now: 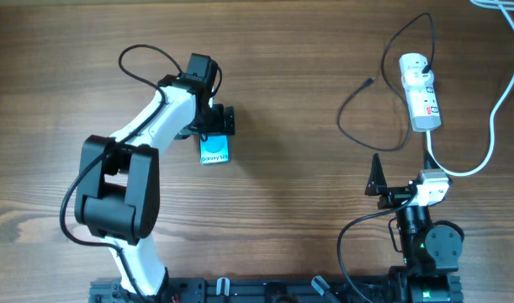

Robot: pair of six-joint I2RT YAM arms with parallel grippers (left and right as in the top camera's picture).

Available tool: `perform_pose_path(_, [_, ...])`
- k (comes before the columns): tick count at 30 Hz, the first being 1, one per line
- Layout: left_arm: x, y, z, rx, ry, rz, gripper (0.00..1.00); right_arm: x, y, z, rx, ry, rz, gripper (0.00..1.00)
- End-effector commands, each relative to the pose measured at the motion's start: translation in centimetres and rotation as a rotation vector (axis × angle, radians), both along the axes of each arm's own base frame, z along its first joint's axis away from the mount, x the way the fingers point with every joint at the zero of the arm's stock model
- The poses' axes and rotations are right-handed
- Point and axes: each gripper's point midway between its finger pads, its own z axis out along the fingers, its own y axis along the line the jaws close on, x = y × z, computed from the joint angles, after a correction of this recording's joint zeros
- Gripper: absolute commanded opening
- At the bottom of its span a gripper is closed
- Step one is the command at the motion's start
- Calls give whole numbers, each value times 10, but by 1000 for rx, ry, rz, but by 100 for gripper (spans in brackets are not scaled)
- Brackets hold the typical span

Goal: Plug charger to phone and switch on socket
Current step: 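Move the left gripper over the blue phone and lower onto it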

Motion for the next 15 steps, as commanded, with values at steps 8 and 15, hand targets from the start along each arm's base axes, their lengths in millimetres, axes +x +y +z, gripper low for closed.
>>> perform_pose_path(8, [-10,-15,-19,-10,61,-30,100,0,1,1,-11,-8,10,100])
perform_pose_path(15, [-38,-11,-49,16,152,37,100,0,1,2,-11,-9,10,99])
